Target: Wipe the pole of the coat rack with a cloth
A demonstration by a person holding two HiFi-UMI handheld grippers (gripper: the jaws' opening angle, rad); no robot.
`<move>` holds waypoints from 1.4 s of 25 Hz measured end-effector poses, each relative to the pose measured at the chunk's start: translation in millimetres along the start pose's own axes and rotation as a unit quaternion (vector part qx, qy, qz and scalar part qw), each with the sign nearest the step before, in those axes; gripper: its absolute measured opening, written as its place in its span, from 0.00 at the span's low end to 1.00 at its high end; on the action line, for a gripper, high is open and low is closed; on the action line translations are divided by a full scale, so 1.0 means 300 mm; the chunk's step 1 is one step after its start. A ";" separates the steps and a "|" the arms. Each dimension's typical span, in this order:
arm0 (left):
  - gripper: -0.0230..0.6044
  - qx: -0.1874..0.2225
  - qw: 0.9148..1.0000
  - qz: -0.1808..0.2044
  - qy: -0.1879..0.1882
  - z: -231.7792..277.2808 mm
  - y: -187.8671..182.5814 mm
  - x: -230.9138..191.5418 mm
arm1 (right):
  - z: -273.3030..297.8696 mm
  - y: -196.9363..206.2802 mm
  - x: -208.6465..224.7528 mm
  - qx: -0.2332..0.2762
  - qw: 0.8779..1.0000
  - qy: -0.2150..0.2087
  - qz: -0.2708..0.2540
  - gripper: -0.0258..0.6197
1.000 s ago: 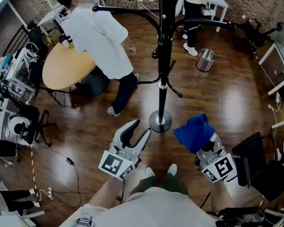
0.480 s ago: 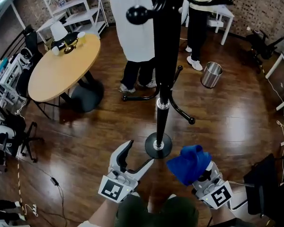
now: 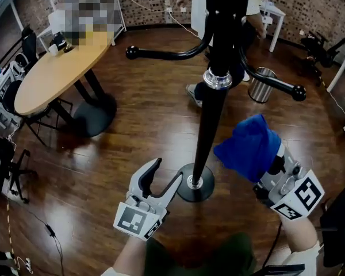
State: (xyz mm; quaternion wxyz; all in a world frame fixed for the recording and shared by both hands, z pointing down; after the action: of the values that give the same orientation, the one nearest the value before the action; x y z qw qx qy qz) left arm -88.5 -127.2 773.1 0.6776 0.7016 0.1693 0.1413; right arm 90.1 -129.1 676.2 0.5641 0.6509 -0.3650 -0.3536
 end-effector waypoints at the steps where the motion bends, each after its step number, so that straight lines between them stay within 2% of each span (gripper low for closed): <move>1: 0.45 0.004 1.000 0.000 -0.003 -0.003 0.027 -0.010 | 0.019 -0.020 0.019 -0.005 1.000 -0.003 0.009 0.20; 4: 0.44 0.018 1.000 0.001 -0.015 -0.025 0.110 -0.024 | 0.078 -0.079 0.068 -0.023 1.000 -0.021 0.002 0.20; 8: 0.44 0.051 0.998 0.001 -0.021 -0.061 0.194 -0.019 | 0.140 -0.099 0.118 -0.050 0.997 -0.044 -0.043 0.20; 10: 0.44 0.056 0.998 0.002 -0.014 -0.074 0.243 -0.007 | 0.143 -0.031 0.131 -0.065 0.995 -0.043 -0.062 0.20; 12: 0.43 0.060 0.998 -0.001 -0.010 -0.076 0.295 0.001 | 0.116 0.128 0.131 -0.080 0.994 -0.027 -0.068 0.20; 14: 0.34 0.066 0.998 -0.003 -0.004 -0.071 0.339 0.004 | 0.083 0.372 0.116 -0.084 0.995 -0.020 -0.047 0.20; 15: 0.34 0.070 0.998 -0.005 -0.006 -0.076 0.358 0.001 | 0.068 0.531 0.102 -0.084 0.996 -0.025 -0.030 0.20; 17: 0.33 0.081 0.996 -0.013 -0.018 -0.100 0.398 -0.008 | 0.035 0.920 0.068 -0.095 0.995 -0.033 -0.005 0.20; 19: 0.31 0.082 0.996 -0.016 -0.018 -0.122 0.450 0.002 | 0.002 1.347 0.017 -0.138 0.990 -0.032 0.004 0.20; 21: 0.31 0.083 0.996 -0.011 -0.014 -0.140 0.499 0.014 | -0.026 1.753 -0.053 -0.212 0.976 -0.042 0.025 0.20; 23: 0.31 0.084 0.996 -0.008 -0.016 -0.156 0.532 0.002 | -0.068 2.096 -0.097 -0.277 0.957 -0.043 0.075 0.20; 24: 0.31 0.081 0.997 -0.007 -0.017 -0.165 0.546 -0.010 | -0.087 2.216 -0.112 -0.297 0.949 -0.037 0.100 0.20; 26: 0.31 0.067 0.997 -0.003 -0.023 -0.186 0.577 -0.038 | -0.119 2.351 -0.130 -0.316 0.939 -0.019 0.136 0.19; 28: 0.31 0.057 0.998 -0.001 -0.034 -0.200 0.609 -0.071 | -0.118 2.362 -0.114 -0.310 0.940 -0.011 0.142 0.19; 30: 0.31 0.057 0.997 -0.001 -0.046 -0.197 0.635 -0.106 | -0.066 2.219 -0.082 -0.280 0.952 -0.014 0.123 0.19; 32: 0.31 0.056 0.997 0.001 -0.053 -0.194 0.660 -0.126 | -0.003 1.944 -0.083 -0.231 0.967 -0.018 0.105 0.20; 34: 0.31 0.064 0.997 0.001 -0.049 -0.190 0.675 -0.132 | 0.068 1.568 -0.112 -0.168 0.982 -0.031 0.085 0.20; 35: 0.31 0.075 0.996 -0.001 -0.044 -0.182 0.675 -0.133 | 0.111 1.351 -0.123 -0.142 0.987 -0.040 0.055 0.20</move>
State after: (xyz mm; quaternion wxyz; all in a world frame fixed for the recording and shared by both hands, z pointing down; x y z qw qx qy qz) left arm -138.5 -100.0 979.0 0.6297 0.7560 0.1509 0.0964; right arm 12.2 -152.2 1076.6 0.6542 0.5281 -0.3689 -0.3961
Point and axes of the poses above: the fingertips, and each gripper's own axes: z forward along the fingers, x to its right, y out of its underside, the point moved 2 cm from there along -z, backward along the fingers, and after that the axes turned 14 degrees about -y, right-handed, at the moved point
